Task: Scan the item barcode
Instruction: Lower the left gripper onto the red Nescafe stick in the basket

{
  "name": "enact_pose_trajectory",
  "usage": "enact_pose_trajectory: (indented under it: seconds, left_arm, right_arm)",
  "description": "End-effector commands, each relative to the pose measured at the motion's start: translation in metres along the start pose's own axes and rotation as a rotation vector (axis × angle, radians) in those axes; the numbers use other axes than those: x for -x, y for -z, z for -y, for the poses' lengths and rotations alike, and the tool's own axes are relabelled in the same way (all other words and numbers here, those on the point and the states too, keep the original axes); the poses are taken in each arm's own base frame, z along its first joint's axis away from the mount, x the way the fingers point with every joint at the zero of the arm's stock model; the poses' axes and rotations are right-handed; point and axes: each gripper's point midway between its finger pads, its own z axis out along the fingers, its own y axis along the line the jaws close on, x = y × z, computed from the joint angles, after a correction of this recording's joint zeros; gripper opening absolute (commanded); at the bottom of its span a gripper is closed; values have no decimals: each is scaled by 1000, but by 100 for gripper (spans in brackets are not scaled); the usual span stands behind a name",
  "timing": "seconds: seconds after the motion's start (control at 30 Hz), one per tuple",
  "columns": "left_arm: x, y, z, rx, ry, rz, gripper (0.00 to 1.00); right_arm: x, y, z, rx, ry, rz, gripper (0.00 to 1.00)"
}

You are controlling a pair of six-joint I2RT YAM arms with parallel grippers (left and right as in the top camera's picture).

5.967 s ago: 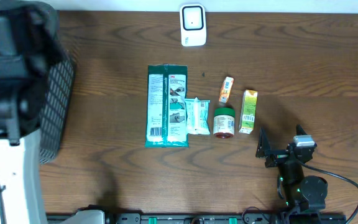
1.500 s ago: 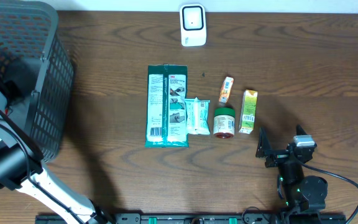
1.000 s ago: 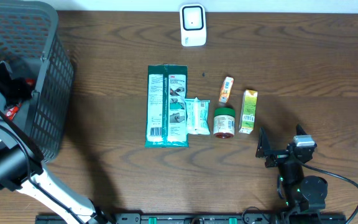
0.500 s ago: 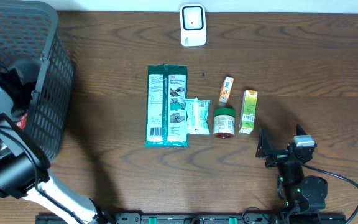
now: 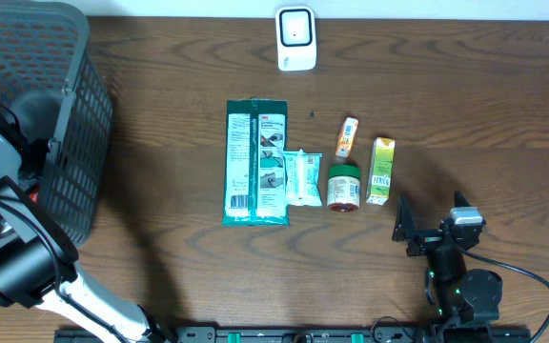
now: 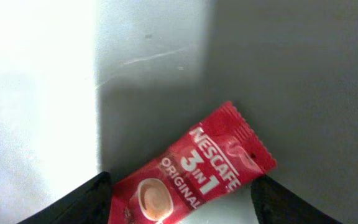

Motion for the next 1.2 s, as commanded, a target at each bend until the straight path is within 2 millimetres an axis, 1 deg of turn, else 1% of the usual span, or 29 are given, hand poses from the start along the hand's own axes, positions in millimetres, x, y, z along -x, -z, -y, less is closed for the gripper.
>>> enact_pose_trajectory:
  seconds: [0.0, 0.07, 0.13, 0.2, 0.23, 0.33, 0.37, 0.4, 0.47, 0.53, 0.57, 0.7, 0.73, 0.8, 0.83, 0.9, 0.93, 1.17]
  left_arm:
    - [-27, -19, -5, 24, 155, -90, 66]
    - [-18, -16, -2, 5, 178, -68, 67]
    - [-5, -9, 3, -20, 176, -34, 71]
    - [9, 5, 4, -28, 162, 6, 74]
    - [17, 16, 6, -35, 154, 36, 77]
    - [34, 47, 8, -53, 143, 119, 80]
    - [38, 59, 8, -59, 142, 149, 85]
    - [40, 66, 9, -62, 142, 162, 87]
    - [36, 72, 8, -58, 122, 155, 87]
    - [25, 69, 4, -35, 93, 112, 87]
    - [18, 66, 0, -8, 90, 86, 84]
    - [-10, 47, -14, 65, 50, -8, 65]
    - [-16, 42, -16, 74, 34, -28, 64]
    - [-32, 32, -21, 99, -12, -71, 64]
    - [-38, 28, -28, 133, -18, -89, 64]
    - [-48, 21, -37, 182, -23, -112, 64]
    - [-51, 17, -38, 186, -27, -119, 64]
    - [-58, 0, -39, 187, -52, -147, 64]
  right_arm:
    - [-1, 0, -2, 10, -12, -2, 99]
    - [-1, 0, -2, 10, -12, -3, 99]
    - [-1, 0, -2, 10, -12, -3, 99]
    - [-1, 0, -2, 10, -12, -2, 99]
    - [-1, 0, -2, 10, -12, -3, 99]
    - [-1, 0, -2, 10, -12, -3, 99]
    - [-1, 0, -2, 10, -12, -3, 99]
    - [-1, 0, -2, 10, -12, -3, 99]
    - [-1, 0, -2, 10, -12, -2, 99]
    - [-1, 0, -2, 10, -12, -3, 99]
    - [-1, 0, -2, 10, -12, -3, 99]
    - [-1, 0, -2, 10, -12, -2, 99]
    - [-1, 0, -2, 10, -12, -3, 99]
    - [-1, 0, -2, 10, -12, -3, 99]
    - [-1, 0, -2, 10, -12, -3, 99]
    - [-1, 0, -2, 10, -12, -2, 99]
    - [-1, 0, -2, 10, -12, -3, 99]
    - [-1, 0, -2, 10, -12, -2, 99]
